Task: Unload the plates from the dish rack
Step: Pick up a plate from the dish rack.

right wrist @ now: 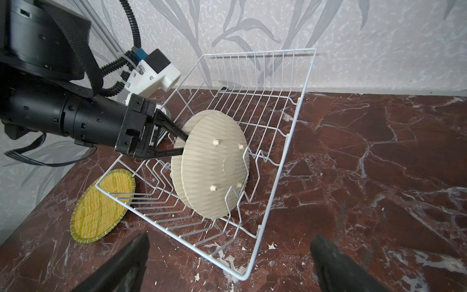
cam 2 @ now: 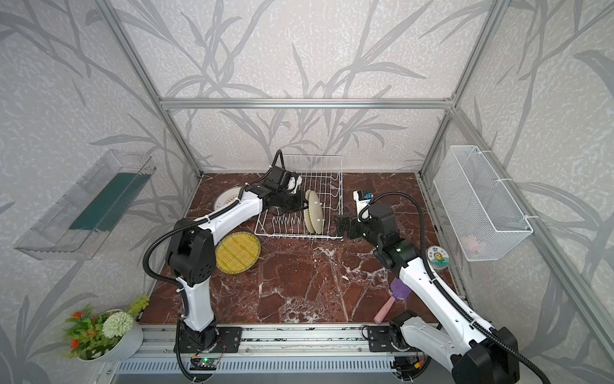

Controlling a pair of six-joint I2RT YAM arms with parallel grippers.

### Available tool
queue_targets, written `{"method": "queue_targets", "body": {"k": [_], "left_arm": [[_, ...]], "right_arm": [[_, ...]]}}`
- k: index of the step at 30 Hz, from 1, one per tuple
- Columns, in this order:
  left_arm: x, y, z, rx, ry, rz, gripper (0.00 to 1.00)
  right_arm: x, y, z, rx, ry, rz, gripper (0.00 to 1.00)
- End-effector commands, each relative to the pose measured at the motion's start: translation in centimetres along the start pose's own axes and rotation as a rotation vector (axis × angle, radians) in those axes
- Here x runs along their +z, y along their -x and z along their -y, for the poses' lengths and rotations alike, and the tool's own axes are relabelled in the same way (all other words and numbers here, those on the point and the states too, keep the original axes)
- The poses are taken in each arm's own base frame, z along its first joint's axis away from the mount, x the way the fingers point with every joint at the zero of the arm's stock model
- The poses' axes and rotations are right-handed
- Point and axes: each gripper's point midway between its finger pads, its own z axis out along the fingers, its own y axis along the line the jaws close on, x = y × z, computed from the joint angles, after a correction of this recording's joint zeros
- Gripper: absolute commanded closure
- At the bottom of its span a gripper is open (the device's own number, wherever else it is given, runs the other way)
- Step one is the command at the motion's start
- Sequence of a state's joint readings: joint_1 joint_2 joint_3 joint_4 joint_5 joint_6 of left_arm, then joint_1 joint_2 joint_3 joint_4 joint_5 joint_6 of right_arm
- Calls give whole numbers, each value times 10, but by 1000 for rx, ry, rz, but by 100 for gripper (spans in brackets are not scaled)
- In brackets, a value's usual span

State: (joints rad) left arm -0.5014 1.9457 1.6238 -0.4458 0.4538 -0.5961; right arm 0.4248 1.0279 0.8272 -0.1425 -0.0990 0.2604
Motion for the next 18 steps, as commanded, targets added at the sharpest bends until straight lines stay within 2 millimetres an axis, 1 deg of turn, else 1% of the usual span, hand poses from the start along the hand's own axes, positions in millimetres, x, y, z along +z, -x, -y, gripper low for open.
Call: {"method": "queue_targets", "body": {"k": [1,7,14,18], "left_arm": [[-11,2,14,-31,-41,33,95],[-5,-4,18,-75,-66,46,100],[0,-5,31,-84,-111,45,100],[-6,-1,37,-69,-121,57,100]], "right_arm": [[-2,4,-1,-3,8,13,1],[-4,3,-1,-6,7,11,1],[-4,3,-2,-12,13,9,1],[-4,3,-3,-11,16,8,1]]}}
